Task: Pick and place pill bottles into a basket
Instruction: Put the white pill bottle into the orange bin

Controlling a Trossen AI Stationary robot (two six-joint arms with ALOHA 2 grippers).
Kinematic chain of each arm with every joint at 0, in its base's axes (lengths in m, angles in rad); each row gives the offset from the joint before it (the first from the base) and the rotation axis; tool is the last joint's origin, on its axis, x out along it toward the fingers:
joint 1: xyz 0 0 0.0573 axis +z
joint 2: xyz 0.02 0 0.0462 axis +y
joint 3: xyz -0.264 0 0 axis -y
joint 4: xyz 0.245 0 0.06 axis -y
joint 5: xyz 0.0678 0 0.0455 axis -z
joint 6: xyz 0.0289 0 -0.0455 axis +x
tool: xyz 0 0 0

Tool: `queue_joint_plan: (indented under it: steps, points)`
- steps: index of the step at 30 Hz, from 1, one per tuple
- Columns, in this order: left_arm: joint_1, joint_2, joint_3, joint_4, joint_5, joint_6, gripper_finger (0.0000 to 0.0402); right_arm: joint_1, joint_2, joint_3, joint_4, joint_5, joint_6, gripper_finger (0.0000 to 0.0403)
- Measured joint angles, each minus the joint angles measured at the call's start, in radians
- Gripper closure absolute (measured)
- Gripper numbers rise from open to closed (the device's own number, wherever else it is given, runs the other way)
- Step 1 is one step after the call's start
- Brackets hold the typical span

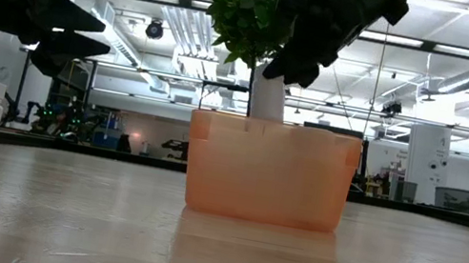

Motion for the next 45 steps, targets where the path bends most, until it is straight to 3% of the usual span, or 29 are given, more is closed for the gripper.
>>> queue_joint_plan:
  steps: [13, 32, 45]
  points:
    - [0.000, 0.000, 0.000, 0.000, 0.000, 0.000, 0.0201, 0.052, -0.014, -0.114, 0.152, 0.031, 0.109, 0.0257]
    - [0.000, 0.000, 0.000, 0.000, 0.000, 0.000, 0.0201, 0.064, -0.034, -0.265, 0.287, 0.074, 0.156, 0.0257]
    - [0.000, 0.000, 0.000, 0.000, 0.000, 0.000, 0.0201, 0.064, -0.034, -0.297, 0.310, 0.101, 0.139, 0.0256]
